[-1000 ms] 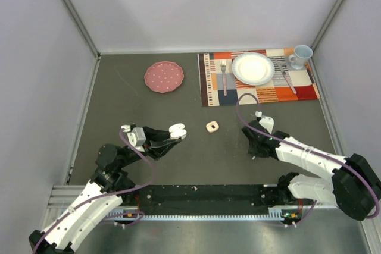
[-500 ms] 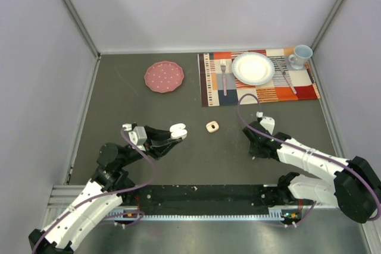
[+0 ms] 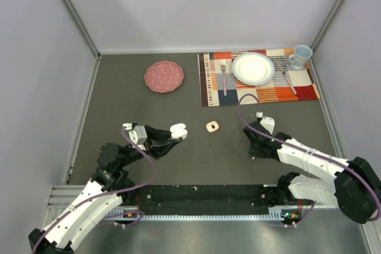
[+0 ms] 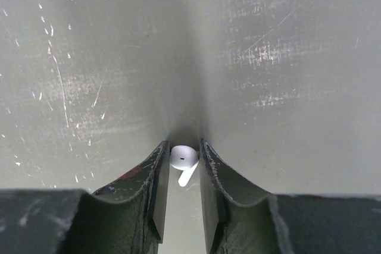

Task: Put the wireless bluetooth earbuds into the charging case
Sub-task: Pick up the right earbud from the center of the board, then insert the right earbud into the right side groove of the charging case.

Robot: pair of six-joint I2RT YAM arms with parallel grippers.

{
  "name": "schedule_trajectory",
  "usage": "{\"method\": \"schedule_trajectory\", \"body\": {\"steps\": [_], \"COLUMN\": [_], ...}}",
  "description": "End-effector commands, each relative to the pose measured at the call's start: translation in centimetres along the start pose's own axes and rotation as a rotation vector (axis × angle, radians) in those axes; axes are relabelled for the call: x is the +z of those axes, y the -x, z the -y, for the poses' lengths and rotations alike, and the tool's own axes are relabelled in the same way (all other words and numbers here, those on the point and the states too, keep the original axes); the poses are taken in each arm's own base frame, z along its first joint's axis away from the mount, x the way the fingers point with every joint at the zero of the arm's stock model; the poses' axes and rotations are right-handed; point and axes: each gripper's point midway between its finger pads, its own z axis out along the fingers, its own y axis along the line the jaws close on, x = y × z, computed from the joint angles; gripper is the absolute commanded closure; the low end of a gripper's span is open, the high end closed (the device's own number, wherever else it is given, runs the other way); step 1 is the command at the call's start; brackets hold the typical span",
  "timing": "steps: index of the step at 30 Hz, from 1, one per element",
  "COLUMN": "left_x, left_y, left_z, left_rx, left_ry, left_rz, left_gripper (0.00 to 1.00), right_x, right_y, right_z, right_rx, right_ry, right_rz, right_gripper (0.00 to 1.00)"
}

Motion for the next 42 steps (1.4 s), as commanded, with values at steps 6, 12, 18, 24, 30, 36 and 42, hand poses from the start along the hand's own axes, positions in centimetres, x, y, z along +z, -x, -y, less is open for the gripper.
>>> {"method": "schedule_trajectory", "body": {"steps": [6, 12, 18, 24, 30, 36, 42], "left_x": [0.4, 0.4, 0.4, 0.5, 0.7, 1.1, 1.3], "left_y": [1.9, 1.9, 1.9, 1.9, 1.8, 2.0, 2.3], "left_z": [0.4, 0.4, 0.3, 0.2, -0.1, -0.5, -0.7], "left_rx": [0.028, 0.030, 0.028, 0.022, 0.011, -0.010, -0.018], "left_ry": [-0.023, -0.023, -0.015, -0.013, 0.001, 0.010, 0.020], "left_rz": [0.055, 0.053, 0.053, 0.050, 0.052, 0.051, 0.066], "left_gripper": [1.00, 1.00, 1.00, 1.00, 1.00, 1.00, 1.00], "right_x": [-0.2, -0.6, -2.2, -6.0, -14.0, -22.7, -29.3], "right_y": [-0.9, 0.0, 2.8, 7.3, 13.8, 17.7, 17.7], "right_z": [0.2, -0.2, -1.7, -4.4, -8.9, -13.0, -16.0], "right_rx": [0.008, -0.004, -0.028, -0.056, -0.063, -0.113, -0.160], "right_ry": [0.014, 0.031, 0.111, 0.252, 0.509, 0.687, 0.803], "right_rz": [-0.036, -0.008, 0.095, 0.296, 0.630, 0.896, 1.084], "right_gripper": [0.82, 0.91, 1.00, 1.00, 1.00, 1.00, 1.00]}}
